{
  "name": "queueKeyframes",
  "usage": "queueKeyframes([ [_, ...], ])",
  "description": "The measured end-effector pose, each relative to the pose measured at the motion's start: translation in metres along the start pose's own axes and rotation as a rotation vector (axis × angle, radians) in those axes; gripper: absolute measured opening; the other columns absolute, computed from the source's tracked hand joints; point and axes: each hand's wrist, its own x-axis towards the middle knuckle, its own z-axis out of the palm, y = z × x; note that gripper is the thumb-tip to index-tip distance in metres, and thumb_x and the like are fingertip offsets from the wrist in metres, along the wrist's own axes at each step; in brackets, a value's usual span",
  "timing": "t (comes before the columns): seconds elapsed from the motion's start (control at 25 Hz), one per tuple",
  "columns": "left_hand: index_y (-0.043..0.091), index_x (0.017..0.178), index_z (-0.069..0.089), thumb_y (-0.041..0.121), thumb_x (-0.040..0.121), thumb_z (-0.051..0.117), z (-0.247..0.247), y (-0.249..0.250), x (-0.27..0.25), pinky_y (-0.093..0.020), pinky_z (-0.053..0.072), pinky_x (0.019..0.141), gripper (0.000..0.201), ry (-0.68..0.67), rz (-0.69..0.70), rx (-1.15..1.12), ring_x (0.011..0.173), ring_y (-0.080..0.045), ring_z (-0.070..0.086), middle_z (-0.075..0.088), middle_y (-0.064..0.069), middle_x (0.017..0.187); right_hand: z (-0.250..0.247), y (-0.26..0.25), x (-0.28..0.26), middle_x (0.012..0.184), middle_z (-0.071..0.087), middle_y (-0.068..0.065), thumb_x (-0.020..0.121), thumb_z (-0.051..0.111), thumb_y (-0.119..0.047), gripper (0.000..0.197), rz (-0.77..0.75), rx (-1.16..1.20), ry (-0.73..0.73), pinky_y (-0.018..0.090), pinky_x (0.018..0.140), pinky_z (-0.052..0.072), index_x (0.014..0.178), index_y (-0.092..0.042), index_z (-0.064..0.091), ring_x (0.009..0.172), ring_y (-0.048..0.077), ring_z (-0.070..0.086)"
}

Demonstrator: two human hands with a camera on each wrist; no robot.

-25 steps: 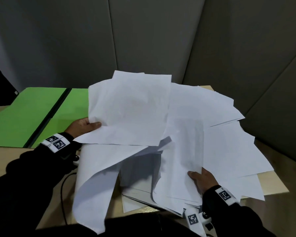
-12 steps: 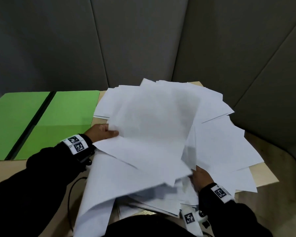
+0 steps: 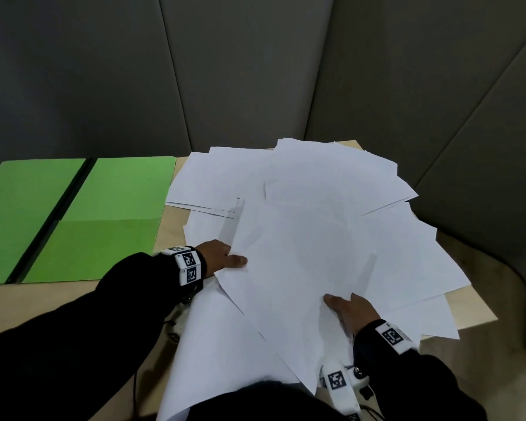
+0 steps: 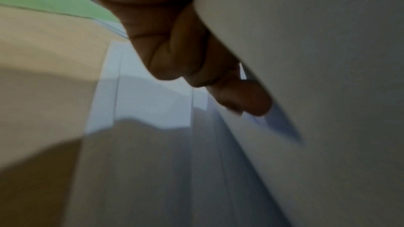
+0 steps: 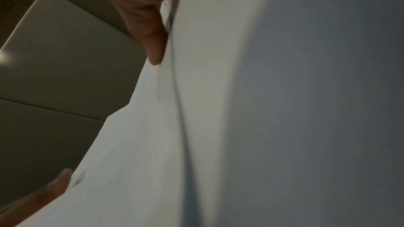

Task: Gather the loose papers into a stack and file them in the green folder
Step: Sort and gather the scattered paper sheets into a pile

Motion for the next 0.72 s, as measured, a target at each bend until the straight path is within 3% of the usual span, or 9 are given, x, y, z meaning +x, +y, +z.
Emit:
queueKeyframes([
  [0.08, 0.015, 0.061, 0.048, 0.056, 0.085, 0.056, -0.016, 0.0, -0.009, -0.026, 0.032, 0.06, 0.049, -0.019, -0.021, 0.143, 0.075, -0.02, 0.047, 0.048, 0.0, 0.068, 0.001, -0.003, -0.004, 0.082, 0.06, 0.012, 0.083, 0.064, -0.008, 0.045, -0.005, -0.05, 0.009, 0.015, 0.045, 0.045, 0.122, 0.007, 0.047, 0.063, 0.023, 0.055],
  [0.12, 0.015, 0.061, 0.05, 0.058, 0.083, 0.058, -0.029, -0.005, -0.014, -0.026, 0.033, 0.061, 0.049, -0.028, -0.028, 0.177, 0.076, -0.021, 0.047, 0.05, -0.001, 0.068, 0.002, -0.002, -0.004, 0.08, 0.062, 0.013, 0.083, 0.064, -0.005, 0.039, 0.008, -0.054, 0.02, 0.016, 0.043, 0.045, 0.116, 0.009, 0.051, 0.063, 0.022, 0.056],
  [0.24, 0.016, 0.062, 0.061, 0.046, 0.067, 0.07, -0.076, -0.041, -0.032, -0.023, 0.04, 0.063, 0.031, 0.048, 0.043, -0.13, 0.065, -0.016, 0.052, 0.059, 0.004, 0.062, 0.004, 0.003, 0.0, 0.08, 0.065, 0.015, 0.08, 0.063, 0.002, 0.029, 0.014, 0.014, 0.008, 0.027, 0.06, 0.052, 0.108, 0.01, 0.057, 0.069, 0.027, 0.061],
  [0.28, 0.016, 0.064, 0.064, 0.034, 0.07, 0.074, -0.088, -0.056, -0.04, -0.025, 0.042, 0.067, 0.022, 0.117, 0.046, -0.31, 0.063, -0.016, 0.053, 0.062, 0.0, 0.065, 0.005, 0.002, -0.002, 0.08, 0.065, 0.015, 0.08, 0.063, 0.002, 0.028, 0.021, 0.028, 0.005, 0.031, 0.065, 0.052, 0.106, 0.01, 0.058, 0.071, 0.028, 0.062],
  [0.36, 0.013, 0.064, 0.066, 0.015, 0.085, 0.066, -0.102, -0.084, -0.053, -0.029, 0.046, 0.069, 0.02, 0.27, 0.027, -0.665, 0.058, -0.019, 0.057, 0.063, -0.011, 0.074, 0.004, -0.001, -0.006, 0.077, 0.064, 0.013, 0.08, 0.063, 0.003, 0.017, 0.005, 0.023, -0.005, 0.027, 0.06, 0.052, 0.097, 0.006, 0.06, 0.069, 0.026, 0.061],
  [0.44, 0.016, 0.059, 0.069, 0.01, 0.093, 0.054, -0.109, -0.103, -0.059, -0.02, 0.052, 0.058, 0.037, 0.413, 0.025, -0.938, 0.047, -0.011, 0.061, 0.069, -0.004, 0.065, 0.002, -0.004, -0.01, 0.074, 0.062, 0.009, 0.081, 0.062, 0.002, 0.008, -0.018, 0.006, -0.012, 0.025, 0.052, 0.049, 0.088, -0.001, 0.059, 0.064, 0.023, 0.059],
  [0.52, 0.016, 0.061, 0.065, 0.009, 0.096, 0.048, -0.111, -0.107, -0.06, -0.012, 0.045, 0.039, 0.04, 0.495, -0.024, -1.089, 0.034, -0.004, 0.054, 0.066, 0.005, 0.05, 0.003, -0.005, -0.012, 0.073, 0.063, 0.009, 0.081, 0.063, 0.001, 0.008, -0.028, 0.017, -0.012, 0.025, 0.052, 0.048, 0.087, -0.003, 0.058, 0.063, 0.023, 0.059],
  [0.64, 0.013, 0.073, 0.057, -0.001, 0.093, 0.044, -0.099, -0.091, -0.044, -0.01, 0.033, 0.03, 0.028, 0.527, -0.104, -0.919, 0.026, -0.004, 0.044, 0.06, 0.006, 0.039, 0.004, -0.004, -0.011, 0.072, 0.063, 0.009, 0.081, 0.063, 0.002, 0.006, -0.048, 0.007, -0.001, 0.022, 0.048, 0.049, 0.084, -0.003, 0.059, 0.063, 0.022, 0.059],
  [0.72, 0.007, 0.075, 0.057, -0.004, 0.088, 0.048, -0.081, -0.071, -0.023, -0.019, 0.044, 0.045, 0.02, 0.465, -0.009, -0.714, 0.048, -0.013, 0.06, 0.067, 0.004, 0.048, 0.004, -0.003, -0.01, 0.072, 0.063, 0.009, 0.081, 0.063, 0.003, 0.008, -0.047, 0.018, -0.003, 0.022, 0.049, 0.051, 0.081, -0.004, 0.059, 0.064, 0.023, 0.059],
])
